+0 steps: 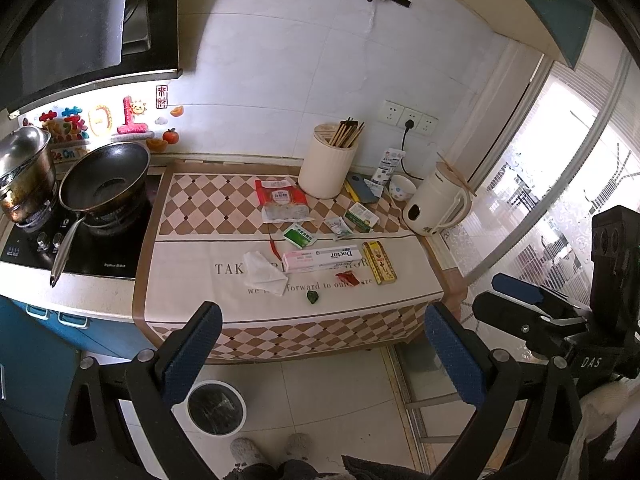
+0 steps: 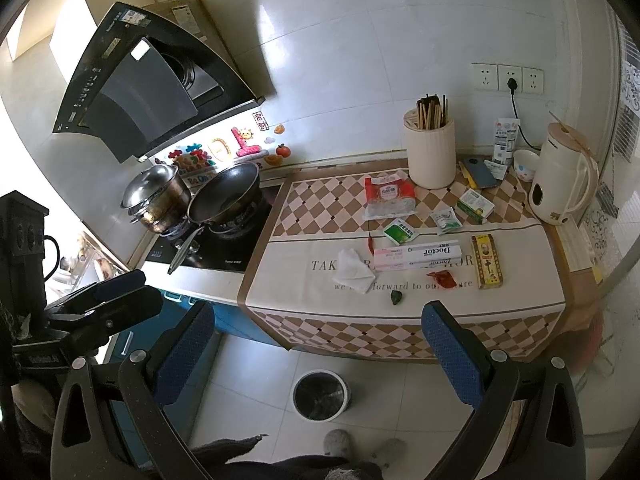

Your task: Collect trash

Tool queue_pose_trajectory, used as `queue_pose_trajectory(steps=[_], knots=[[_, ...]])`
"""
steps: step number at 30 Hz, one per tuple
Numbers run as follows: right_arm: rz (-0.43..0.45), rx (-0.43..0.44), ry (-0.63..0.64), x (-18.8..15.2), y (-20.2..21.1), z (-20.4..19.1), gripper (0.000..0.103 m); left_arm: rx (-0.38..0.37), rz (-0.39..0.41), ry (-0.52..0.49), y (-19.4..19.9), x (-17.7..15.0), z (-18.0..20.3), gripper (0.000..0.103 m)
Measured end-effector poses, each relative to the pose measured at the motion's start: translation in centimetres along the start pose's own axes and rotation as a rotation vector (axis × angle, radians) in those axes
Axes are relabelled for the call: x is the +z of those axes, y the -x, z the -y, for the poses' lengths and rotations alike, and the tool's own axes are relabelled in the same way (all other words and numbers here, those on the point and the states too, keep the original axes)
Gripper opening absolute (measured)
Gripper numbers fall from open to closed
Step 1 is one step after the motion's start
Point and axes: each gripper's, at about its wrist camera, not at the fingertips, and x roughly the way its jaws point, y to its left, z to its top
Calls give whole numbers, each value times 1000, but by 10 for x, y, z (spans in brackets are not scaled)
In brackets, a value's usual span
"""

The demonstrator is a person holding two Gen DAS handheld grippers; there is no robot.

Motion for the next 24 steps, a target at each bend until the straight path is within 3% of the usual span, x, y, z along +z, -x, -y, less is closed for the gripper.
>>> queue_pose_trajectory(steps=[1, 24], knots=[[-2, -2, 1, 1, 1, 0, 103, 2, 0, 5, 9, -16, -8, 103], [-9, 2, 3, 3, -1, -4, 103, -12, -4, 1, 2, -16, -1, 103]])
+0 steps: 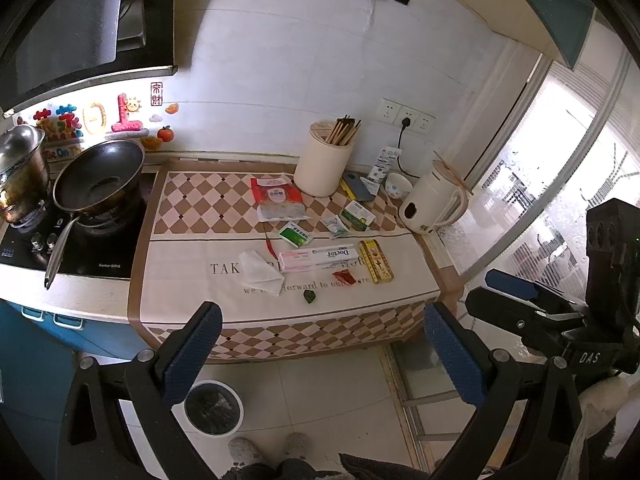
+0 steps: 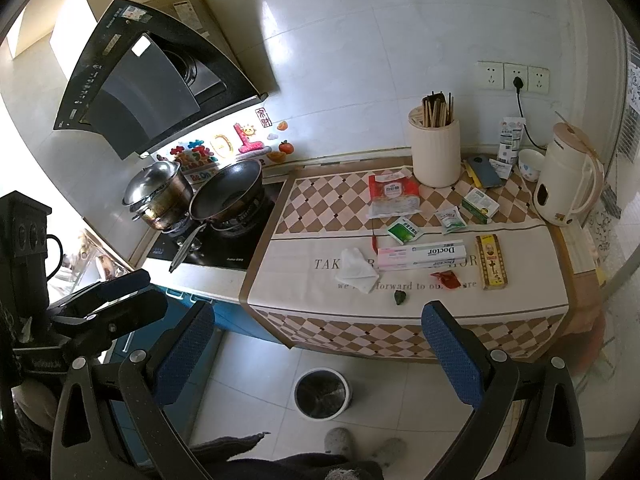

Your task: Collect trash

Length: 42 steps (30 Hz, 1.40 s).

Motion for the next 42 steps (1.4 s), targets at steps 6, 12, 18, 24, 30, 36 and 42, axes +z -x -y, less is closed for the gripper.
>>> queue_pose_trajectory(steps=[6, 12, 18, 24, 30, 36, 42], knots=[[0, -3, -8, 2, -3, -2, 103, 1, 2, -13, -6, 2, -9, 103], [53, -76, -97, 4, -13, 3, 103, 340, 59, -133, -53, 10, -16, 103], [74, -229, -224, 0, -43, 44, 103, 428, -46, -79, -137, 16, -52, 103], [-24, -326, -320, 8, -105, 133, 103, 466, -222, -45, -235, 15, -68, 103], [-206, -372, -363, 25, -200, 248, 103, 445, -361, -335, -360, 41, -15, 102], [-383, -414, -366, 26, -299, 339, 100, 342, -550, -614, -478, 53, 28, 82], [-488, -391, -428, 14, -346, 394, 99, 252, -670, -782, -527, 52, 49, 83]])
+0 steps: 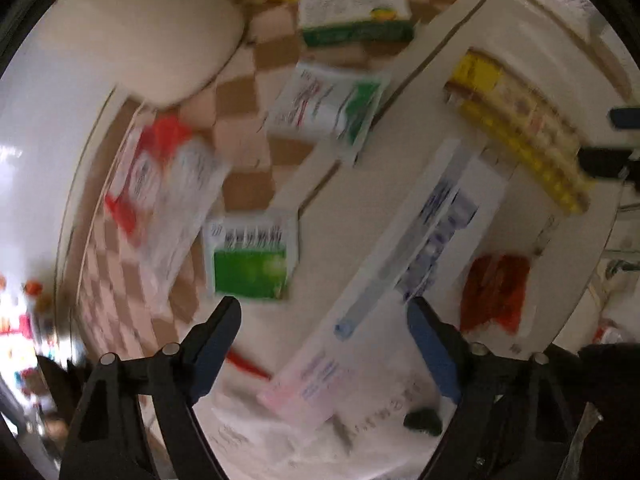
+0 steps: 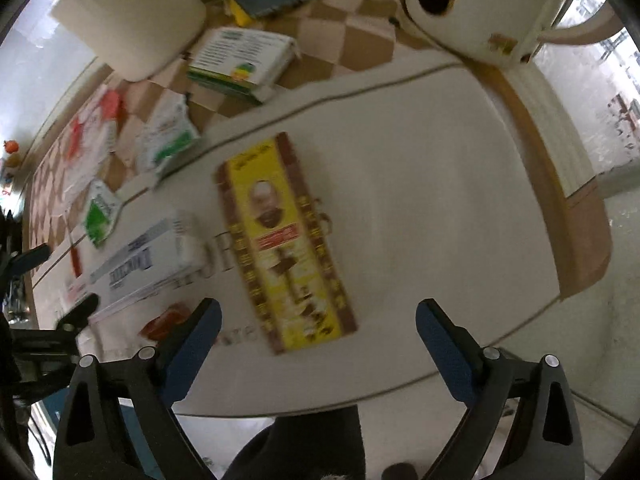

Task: Collect trash
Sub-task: 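Grasp the white toothpaste box with the left tool while the right tool grasps the yellow spice box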

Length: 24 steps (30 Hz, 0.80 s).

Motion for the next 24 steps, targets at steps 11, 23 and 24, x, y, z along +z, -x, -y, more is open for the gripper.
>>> queue_pose_trajectory(steps=[11, 23, 24], knots=[[-78, 69, -15, 16, -25, 14, 99, -144, -71, -93, -6, 21, 28, 77], [-98, 109, 25, 31, -35, -1, 99, -126, -95, -167, -16, 13, 62, 65], [-98, 110, 25, 31, -36, 0, 99, -112, -103, -186, -18, 9, 66, 64]])
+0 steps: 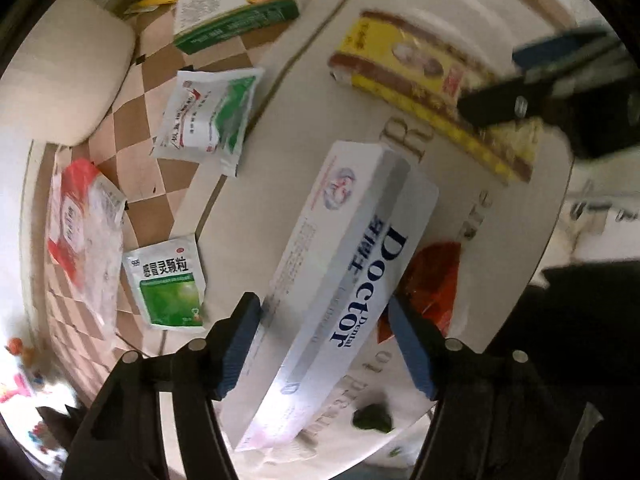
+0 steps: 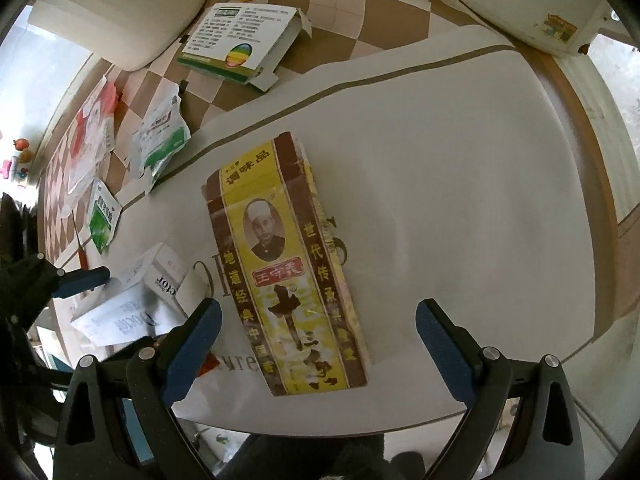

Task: Collect trash
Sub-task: 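Grasp the white toothpaste box with the left tool while the right tool grasps the yellow spice box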

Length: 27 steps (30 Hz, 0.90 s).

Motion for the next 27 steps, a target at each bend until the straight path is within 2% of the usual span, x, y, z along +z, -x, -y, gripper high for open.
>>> queue_pose_trajectory(steps=[5, 9, 16, 17, 19, 21, 24, 25, 27], knots=[[7, 9, -6, -2, 5, 10, 99, 14, 6, 41, -5, -2, 2, 60], [8, 18, -12, -5, 5, 13, 99, 33, 13, 162, -8, -3, -19, 56], [21, 22, 13, -6, -1, 1, 99, -39, 14, 636, -28, -24, -68, 56], [22, 13, 20, -6, -4, -2, 99, -55, 8, 667, -33, -28, -70, 58], [20, -3, 42, -4, -10, -11, 97, -61, -5, 676, -43, -30, -70, 58], [39, -53, 89, -4, -11, -22, 91, -50, -29, 652, -55, -29, -62, 58], [53, -114, 154, -6, -11, -35, 72, -5, -47, 635, -68, -27, -51, 54], [59, -136, 168, -7, -10, -38, 65, 9, -40, 641, -72, -28, -50, 50], [65, -161, 185, -7, -10, -41, 64, 19, -29, 653, -76, -27, -45, 49]])
